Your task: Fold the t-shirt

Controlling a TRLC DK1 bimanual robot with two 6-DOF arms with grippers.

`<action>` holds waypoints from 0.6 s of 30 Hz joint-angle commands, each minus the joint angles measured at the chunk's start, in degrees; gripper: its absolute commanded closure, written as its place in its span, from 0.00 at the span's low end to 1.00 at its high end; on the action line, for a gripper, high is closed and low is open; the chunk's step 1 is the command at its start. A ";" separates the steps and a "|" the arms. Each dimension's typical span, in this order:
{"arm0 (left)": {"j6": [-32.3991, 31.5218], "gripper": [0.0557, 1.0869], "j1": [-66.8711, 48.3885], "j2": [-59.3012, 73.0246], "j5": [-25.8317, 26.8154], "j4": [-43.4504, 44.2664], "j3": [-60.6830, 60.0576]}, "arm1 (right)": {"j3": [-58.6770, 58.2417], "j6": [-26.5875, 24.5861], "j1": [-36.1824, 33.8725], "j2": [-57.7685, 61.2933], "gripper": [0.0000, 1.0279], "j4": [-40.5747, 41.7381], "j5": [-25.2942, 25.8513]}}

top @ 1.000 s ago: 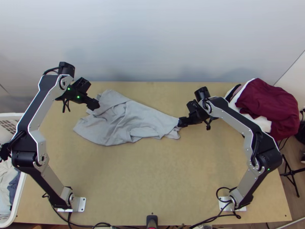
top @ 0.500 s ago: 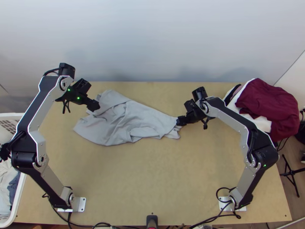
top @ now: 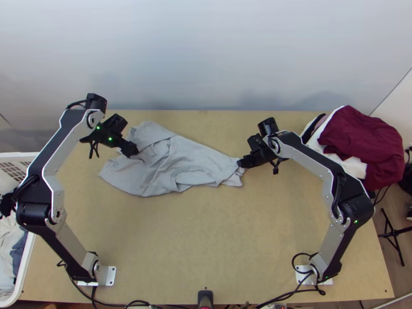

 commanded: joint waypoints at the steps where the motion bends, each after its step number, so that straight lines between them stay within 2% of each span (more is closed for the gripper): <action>1: 0.94 0.05 0.16 0.38 -1.07 3.40 -3.60 | 0.17 -0.16 0.10 -0.59 0.97 0.19 0.02; 10: 3.84 0.06 2.36 0.82 -1.25 3.05 -5.45 | 0.17 -0.25 0.10 -0.76 0.97 0.19 0.02; 15: 3.75 0.18 2.36 1.17 -1.07 4.63 -6.06 | 0.17 -0.34 0.10 -0.76 0.97 0.19 0.02; 18: 3.57 0.20 2.09 1.70 -0.98 4.98 -5.71 | 0.17 -0.34 -0.08 -0.94 0.97 0.19 0.02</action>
